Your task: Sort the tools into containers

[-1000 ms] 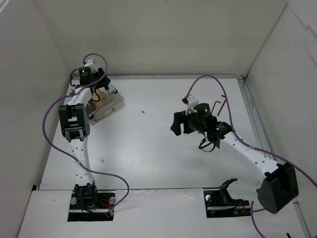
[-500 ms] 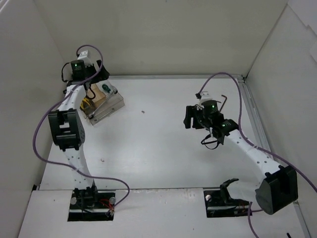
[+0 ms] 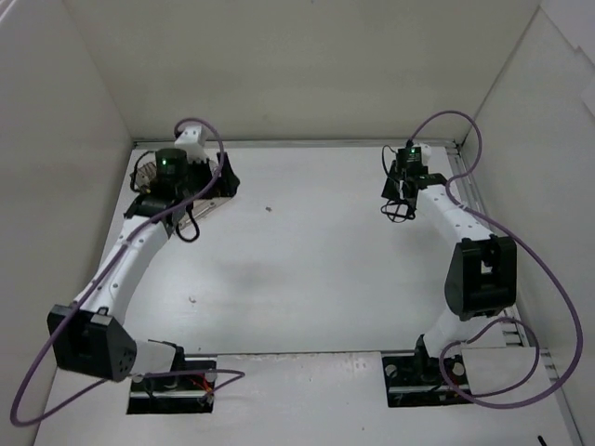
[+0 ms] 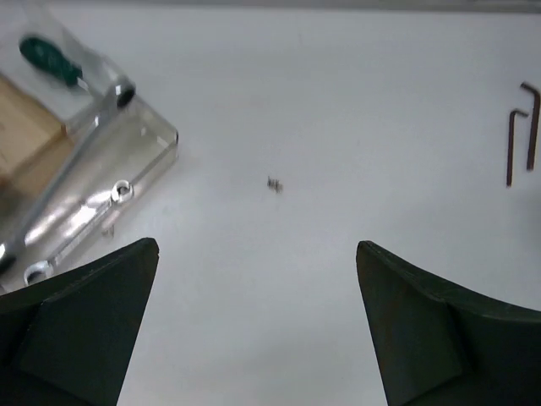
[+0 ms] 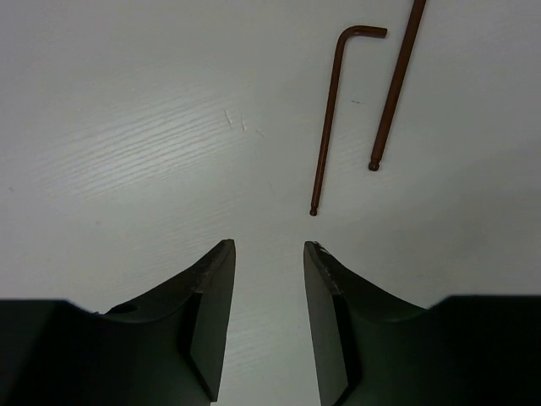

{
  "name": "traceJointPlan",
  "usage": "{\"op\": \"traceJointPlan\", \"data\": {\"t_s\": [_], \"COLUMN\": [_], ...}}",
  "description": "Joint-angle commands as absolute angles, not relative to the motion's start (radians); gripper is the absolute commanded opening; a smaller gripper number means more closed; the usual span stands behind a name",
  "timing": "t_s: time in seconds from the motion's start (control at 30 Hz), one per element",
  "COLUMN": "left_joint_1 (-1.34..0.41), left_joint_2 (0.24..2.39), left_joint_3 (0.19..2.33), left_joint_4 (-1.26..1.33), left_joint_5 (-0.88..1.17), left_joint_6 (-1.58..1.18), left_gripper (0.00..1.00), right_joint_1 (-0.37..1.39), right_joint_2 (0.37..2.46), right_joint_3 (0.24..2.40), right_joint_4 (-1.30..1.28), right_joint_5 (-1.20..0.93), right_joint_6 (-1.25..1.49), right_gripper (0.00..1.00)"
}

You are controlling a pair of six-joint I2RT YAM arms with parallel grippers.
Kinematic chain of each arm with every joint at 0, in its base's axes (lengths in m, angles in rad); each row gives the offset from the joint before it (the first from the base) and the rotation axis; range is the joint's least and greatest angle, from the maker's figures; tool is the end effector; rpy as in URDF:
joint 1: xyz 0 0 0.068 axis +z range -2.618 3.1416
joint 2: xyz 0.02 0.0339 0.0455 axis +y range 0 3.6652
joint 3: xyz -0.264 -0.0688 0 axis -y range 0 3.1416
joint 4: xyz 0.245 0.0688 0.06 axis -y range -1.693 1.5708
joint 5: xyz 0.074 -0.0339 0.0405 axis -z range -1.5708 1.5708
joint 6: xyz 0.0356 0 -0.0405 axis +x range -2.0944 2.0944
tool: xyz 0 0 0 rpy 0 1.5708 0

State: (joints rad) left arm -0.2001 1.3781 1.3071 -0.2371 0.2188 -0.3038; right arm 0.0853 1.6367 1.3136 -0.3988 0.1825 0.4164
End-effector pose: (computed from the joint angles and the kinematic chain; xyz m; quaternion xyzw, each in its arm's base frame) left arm 0.3138 -0.0715 0.3821 0.0228 0.8047 -0.2316 0.5462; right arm 0.3698 0.0251 0.2840 0.1866 0.8889 0.0214 0.4179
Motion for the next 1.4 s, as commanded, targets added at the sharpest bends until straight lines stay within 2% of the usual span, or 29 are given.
{"op": "traceJointPlan", "data": {"t_s": [0.0,0.13,0.43,0.8,1.27,1.37], "left_joint_1": [-0.207,-0.227,-0.236,-0.236,-0.236,-0.236], "left_joint_2": [1.244,1.083,0.913,0.91,0.902,0.888], "left_joint_3": [1.183,1.051,0.94,0.919,0.908,0.905], "left_joint_4": [-0.291,-0.343,-0.428,-0.434,-0.434,-0.446], "left_joint_5": [0.213,0.219,0.19,0.187,0.204,0.204], "left_joint_6": [-0.368,-0.396,-0.41,-0.425,-0.426,-0.423], "left_gripper": [1.0,1.0,1.0,1.0,1.0,1.0], "right_joint_1": [0.051,-0.015,-0.041,-0.058,-0.066,-0.066], "right_joint_2": [1.742,1.83,2.011,2.112,2.195,2.217], "right_joint_3": [1.417,1.479,1.62,1.652,1.678,1.695], "right_joint_4": [-0.417,-0.449,-0.514,-0.531,-0.614,-0.629], "right_joint_5": [0.21,0.187,0.109,0.094,0.023,0.008], "right_joint_6": [0.449,0.457,0.439,0.413,0.357,0.344], "right_gripper": [0.35,0.33,0.31,0.29,0.2,0.16]}}
